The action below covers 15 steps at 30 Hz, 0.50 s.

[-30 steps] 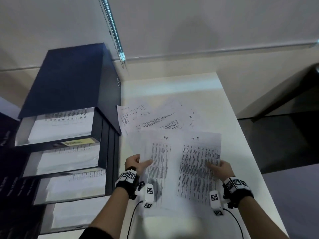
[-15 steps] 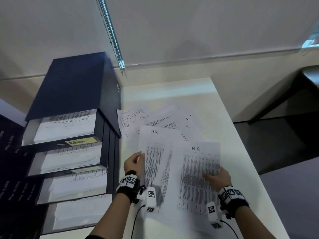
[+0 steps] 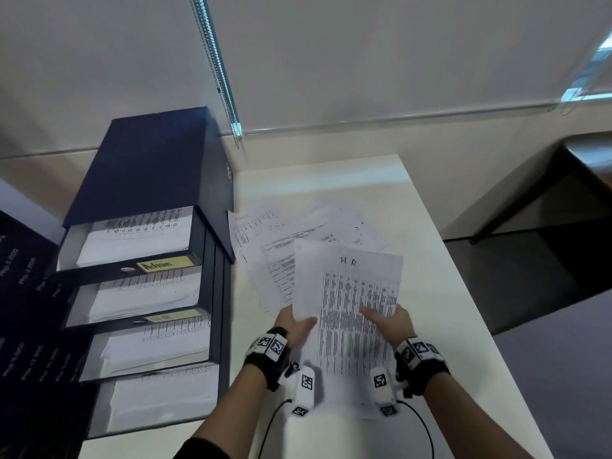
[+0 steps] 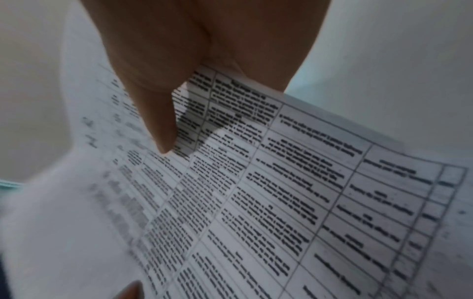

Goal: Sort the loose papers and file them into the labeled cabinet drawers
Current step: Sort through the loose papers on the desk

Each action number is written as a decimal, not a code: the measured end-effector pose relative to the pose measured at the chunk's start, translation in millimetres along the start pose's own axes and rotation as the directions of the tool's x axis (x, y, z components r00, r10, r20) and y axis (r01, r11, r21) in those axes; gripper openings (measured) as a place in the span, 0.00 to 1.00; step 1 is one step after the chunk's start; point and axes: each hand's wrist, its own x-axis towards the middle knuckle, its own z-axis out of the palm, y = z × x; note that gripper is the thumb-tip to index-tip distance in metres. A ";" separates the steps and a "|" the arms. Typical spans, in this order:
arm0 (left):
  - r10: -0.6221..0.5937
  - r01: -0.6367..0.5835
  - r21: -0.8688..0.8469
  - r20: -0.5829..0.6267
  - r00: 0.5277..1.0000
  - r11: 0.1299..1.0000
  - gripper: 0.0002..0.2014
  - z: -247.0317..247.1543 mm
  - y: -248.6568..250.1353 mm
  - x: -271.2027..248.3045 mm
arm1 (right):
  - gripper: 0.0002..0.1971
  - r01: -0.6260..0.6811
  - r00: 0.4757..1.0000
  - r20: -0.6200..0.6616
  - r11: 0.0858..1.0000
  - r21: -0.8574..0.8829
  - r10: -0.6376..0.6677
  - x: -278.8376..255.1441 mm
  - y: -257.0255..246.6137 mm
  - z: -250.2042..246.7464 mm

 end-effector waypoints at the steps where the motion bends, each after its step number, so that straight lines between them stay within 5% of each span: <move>1: 0.018 -0.018 -0.040 -0.001 1.000 0.999 0.20 -5.3 8.5 -2.7 | 0.48 -0.004 1.000 -0.009 0.999 0.038 0.005 -0.1 -9.6 -1.5; 5: 0.145 -0.145 -0.136 -0.010 0.989 0.980 0.16 -37.8 47.3 -20.6 | 0.60 0.049 0.998 0.030 0.976 0.210 -0.057 -1.0 -47.3 -5.3; 7: 0.208 -0.214 -0.168 -0.051 0.977 0.962 0.17 -53.4 62.3 -28.8 | 0.50 0.116 0.988 0.069 0.960 0.255 -0.138 -8.5 -69.9 -6.8; 10: 0.271 -0.280 -0.130 -0.084 0.959 0.951 0.20 -73.0 71.7 -37.6 | 0.17 0.290 0.947 0.069 0.926 0.240 -0.315 -23.6 -97.8 -5.9; 15: 0.302 -0.310 -0.108 -0.085 0.950 0.945 0.20 -85.8 53.1 -39.4 | 0.19 0.350 0.925 0.150 0.936 0.023 -0.349 -19.1 -86.3 8.8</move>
